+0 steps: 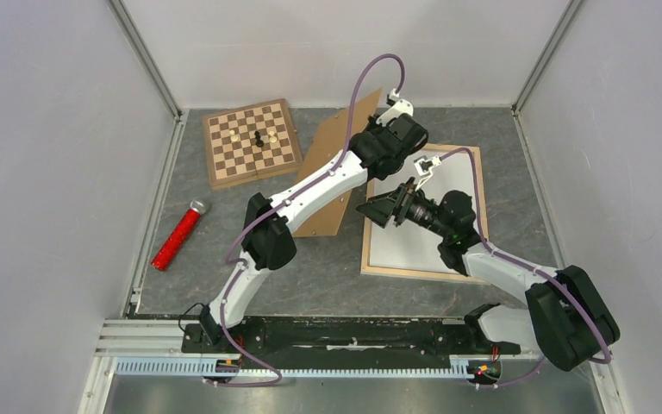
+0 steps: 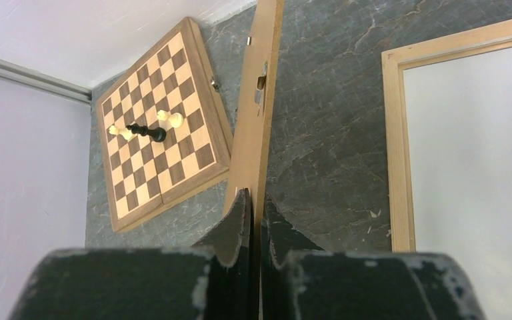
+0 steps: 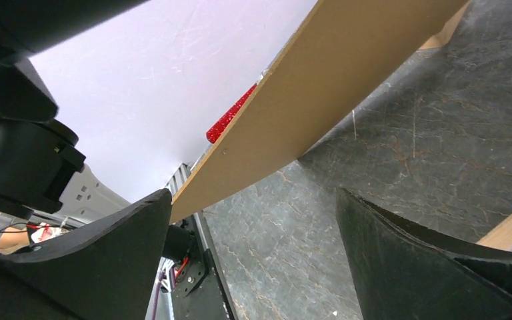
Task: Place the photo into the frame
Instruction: Turn over the photo frame item on the photo frame.
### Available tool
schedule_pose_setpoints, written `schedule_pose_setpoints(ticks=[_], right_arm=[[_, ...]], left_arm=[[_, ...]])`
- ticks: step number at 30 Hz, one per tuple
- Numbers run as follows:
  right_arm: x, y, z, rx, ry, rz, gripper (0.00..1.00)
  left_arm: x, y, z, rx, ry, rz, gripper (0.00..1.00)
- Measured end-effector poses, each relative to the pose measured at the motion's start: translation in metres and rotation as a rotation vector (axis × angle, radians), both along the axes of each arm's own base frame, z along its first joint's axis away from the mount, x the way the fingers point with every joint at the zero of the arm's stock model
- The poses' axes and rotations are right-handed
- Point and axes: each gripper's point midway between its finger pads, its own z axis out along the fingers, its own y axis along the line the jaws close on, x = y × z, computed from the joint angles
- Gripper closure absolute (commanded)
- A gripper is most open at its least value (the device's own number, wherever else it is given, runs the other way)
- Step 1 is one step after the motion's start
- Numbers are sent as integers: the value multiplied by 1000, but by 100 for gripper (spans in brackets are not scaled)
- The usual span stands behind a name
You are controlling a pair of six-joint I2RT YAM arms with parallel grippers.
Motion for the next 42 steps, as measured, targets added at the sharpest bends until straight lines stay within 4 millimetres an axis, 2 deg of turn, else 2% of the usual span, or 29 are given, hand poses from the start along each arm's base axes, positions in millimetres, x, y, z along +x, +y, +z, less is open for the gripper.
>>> schedule_pose_setpoints(ticks=[4,10,18,33,42], right_arm=[[-5,6,-1,17,-4,13,4],[-8,13,-3,37,5,24,4],[-4,18,-12,43,47,6,6],[-3,23,-11,69,61,-1,8],[-3,23,-9,81,62,-3,9]], left_arm=[[-3,-8,0,-4,0,-14,98],[-7,-22,-14,4,22,-44,98],[-8,-29,-21,12,31,-55,97],[-7,-30,-23,-17,31,-43,79],[-7,-38,-26,-72,44,-58,69]])
